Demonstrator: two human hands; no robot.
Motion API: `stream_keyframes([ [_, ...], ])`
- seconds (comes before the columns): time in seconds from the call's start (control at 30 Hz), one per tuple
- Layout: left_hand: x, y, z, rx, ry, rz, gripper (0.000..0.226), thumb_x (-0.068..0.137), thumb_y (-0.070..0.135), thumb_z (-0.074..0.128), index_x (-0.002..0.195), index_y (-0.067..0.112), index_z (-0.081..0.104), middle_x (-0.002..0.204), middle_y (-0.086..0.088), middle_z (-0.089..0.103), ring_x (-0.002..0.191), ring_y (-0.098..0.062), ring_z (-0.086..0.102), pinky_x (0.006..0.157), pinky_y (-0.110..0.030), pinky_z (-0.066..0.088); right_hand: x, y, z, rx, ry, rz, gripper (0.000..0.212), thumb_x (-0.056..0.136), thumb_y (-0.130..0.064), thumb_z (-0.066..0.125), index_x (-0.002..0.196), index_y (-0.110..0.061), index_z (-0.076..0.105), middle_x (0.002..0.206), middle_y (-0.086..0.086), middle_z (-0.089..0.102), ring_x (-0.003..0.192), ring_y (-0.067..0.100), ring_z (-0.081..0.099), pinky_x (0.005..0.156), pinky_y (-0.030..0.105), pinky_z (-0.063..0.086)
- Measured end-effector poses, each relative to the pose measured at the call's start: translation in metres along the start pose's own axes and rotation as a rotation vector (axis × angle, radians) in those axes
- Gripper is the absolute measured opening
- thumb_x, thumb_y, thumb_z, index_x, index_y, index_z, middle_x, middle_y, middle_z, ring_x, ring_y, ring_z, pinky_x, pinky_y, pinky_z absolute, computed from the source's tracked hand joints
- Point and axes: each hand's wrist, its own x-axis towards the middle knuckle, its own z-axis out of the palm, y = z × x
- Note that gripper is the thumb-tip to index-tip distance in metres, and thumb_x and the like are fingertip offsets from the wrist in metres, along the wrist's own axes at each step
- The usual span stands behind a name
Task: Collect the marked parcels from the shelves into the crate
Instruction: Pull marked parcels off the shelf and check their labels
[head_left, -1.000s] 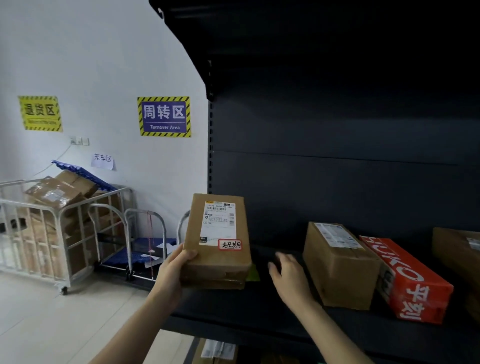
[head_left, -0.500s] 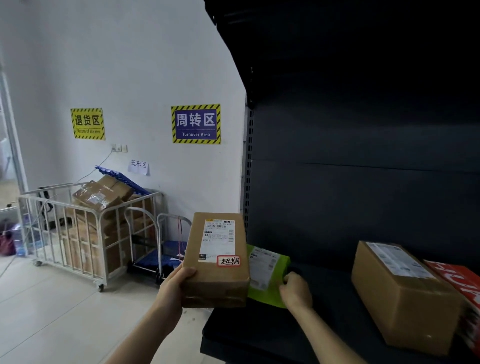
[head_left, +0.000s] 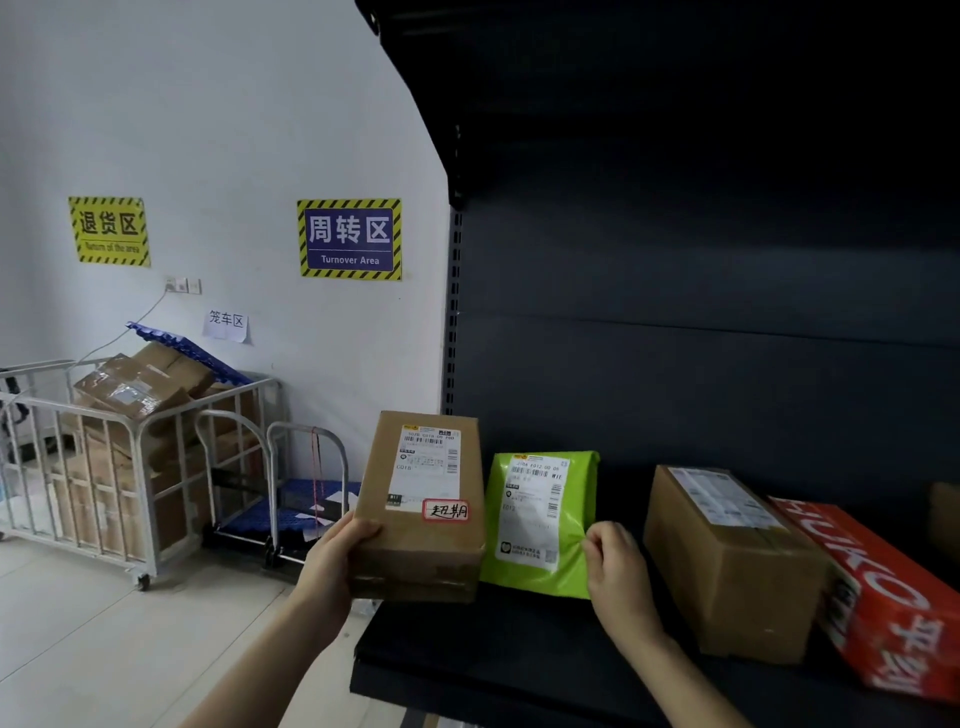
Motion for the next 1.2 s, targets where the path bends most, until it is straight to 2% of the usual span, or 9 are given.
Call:
stream_keyframes([
  [0.1, -0.002, -0.003, 0.006, 0.014, 0.000, 0.004, 0.024, 0.079, 0.024, 0.058, 0.102, 0.026, 0.067, 0.098, -0.010, 0.065, 0.091, -0.032, 0.058, 0.066, -0.038, 0.049, -0.003, 0.004, -0.006, -0.013, -0.043, 0.037, 0.024, 0.088, 0.001, 0.053, 0.074, -0.016, 0.044, 0.073, -0.014, 0.039, 0.074, 0.016, 0.046, 0.065, 0.023, 0.032],
  [0.23, -0.008, -0.003, 0.010, 0.013, -0.017, 0.008, 0.047, 0.061, 0.034, 0.064, 0.107, 0.026, 0.066, 0.103, -0.010, 0.063, 0.096, -0.033, 0.056, 0.069, -0.040, 0.050, -0.007, 0.009, -0.010, -0.086, -0.166, 0.155, 0.037, 0.091, -0.003, 0.048, 0.065, -0.026, 0.037, 0.074, -0.009, 0.043, 0.074, 0.014, 0.047, 0.060, 0.020, 0.033],
  [0.37, -0.012, -0.001, 0.011, 0.013, -0.037, 0.034, 0.039, 0.068, 0.029, 0.064, 0.107, 0.028, 0.066, 0.103, -0.007, 0.064, 0.096, -0.031, 0.056, 0.074, -0.043, 0.050, -0.011, 0.011, -0.013, -0.191, -0.246, 0.239, 0.035, 0.094, -0.008, 0.045, 0.064, -0.025, 0.036, 0.075, -0.008, 0.042, 0.077, 0.015, 0.048, 0.066, 0.023, 0.037],
  [0.47, -0.012, 0.002, 0.010, 0.020, -0.039, 0.047, 0.032, 0.082, 0.022, 0.057, 0.114, 0.026, 0.063, 0.105, -0.009, 0.064, 0.098, -0.033, 0.057, 0.071, -0.043, 0.052, -0.014, 0.007, -0.017, -0.259, -0.245, 0.244, 0.008, 0.093, -0.021, 0.052, 0.098, -0.016, 0.056, 0.101, 0.002, 0.054, 0.099, 0.018, 0.053, 0.081, 0.023, 0.042],
  [0.57, -0.012, 0.007, 0.012, 0.025, -0.062, 0.048, 0.032, 0.085, 0.021, 0.056, 0.116, 0.027, 0.063, 0.114, -0.013, 0.063, 0.107, -0.038, 0.055, 0.081, -0.051, 0.052, -0.017, 0.003, -0.021, -0.365, -0.254, 0.181, 0.049, 0.092, -0.038, 0.052, 0.132, -0.011, 0.043, 0.125, 0.004, 0.050, 0.116, 0.016, 0.046, 0.093, 0.022, 0.039],
  [0.7, -0.014, 0.013, 0.020, 0.037, -0.090, 0.044, 0.026, 0.086, 0.024, 0.056, 0.111, 0.031, 0.062, 0.117, -0.012, 0.059, 0.110, -0.037, 0.052, 0.076, -0.045, 0.051, -0.025, -0.007, -0.028, -0.381, -0.275, 0.088, 0.069, 0.091, -0.047, 0.050, 0.144, -0.011, 0.026, 0.144, 0.002, 0.035, 0.130, 0.014, 0.035, 0.104, 0.022, 0.032],
  [0.9, -0.018, 0.024, 0.033, 0.031, -0.132, 0.062, 0.021, 0.085, 0.024, 0.056, 0.101, 0.033, 0.067, 0.110, -0.008, 0.062, 0.101, -0.031, 0.055, 0.065, -0.037, 0.049, -0.033, -0.025, -0.051, -0.333, -0.279, 0.082, 0.082, 0.087, -0.054, 0.050, 0.149, -0.016, 0.011, 0.153, 0.000, 0.020, 0.138, 0.015, 0.023, 0.109, 0.026, 0.028],
  [1.13, -0.026, 0.019, 0.068, 0.029, -0.173, 0.094, 0.025, 0.086, 0.019, 0.055, 0.086, 0.036, 0.073, 0.098, -0.001, 0.067, 0.097, -0.026, 0.056, 0.075, -0.039, 0.049, -0.037, -0.045, -0.093, -0.314, -0.190, 0.083, 0.082, 0.087, -0.057, 0.047, 0.149, -0.020, 0.008, 0.157, -0.001, 0.014, 0.142, 0.015, 0.018, 0.109, 0.030, 0.029],
  [1.2, -0.029, 0.016, 0.081, 0.026, -0.198, 0.105, 0.026, 0.085, 0.019, 0.054, 0.087, 0.036, 0.074, 0.092, 0.001, 0.071, 0.094, -0.024, 0.057, 0.071, -0.038, 0.050, -0.038, -0.046, -0.108, -0.340, -0.141, 0.075, 0.081, 0.087, -0.057, 0.047, 0.149, -0.018, 0.011, 0.156, 0.000, 0.016, 0.142, 0.015, 0.020, 0.108, 0.029, 0.030],
])
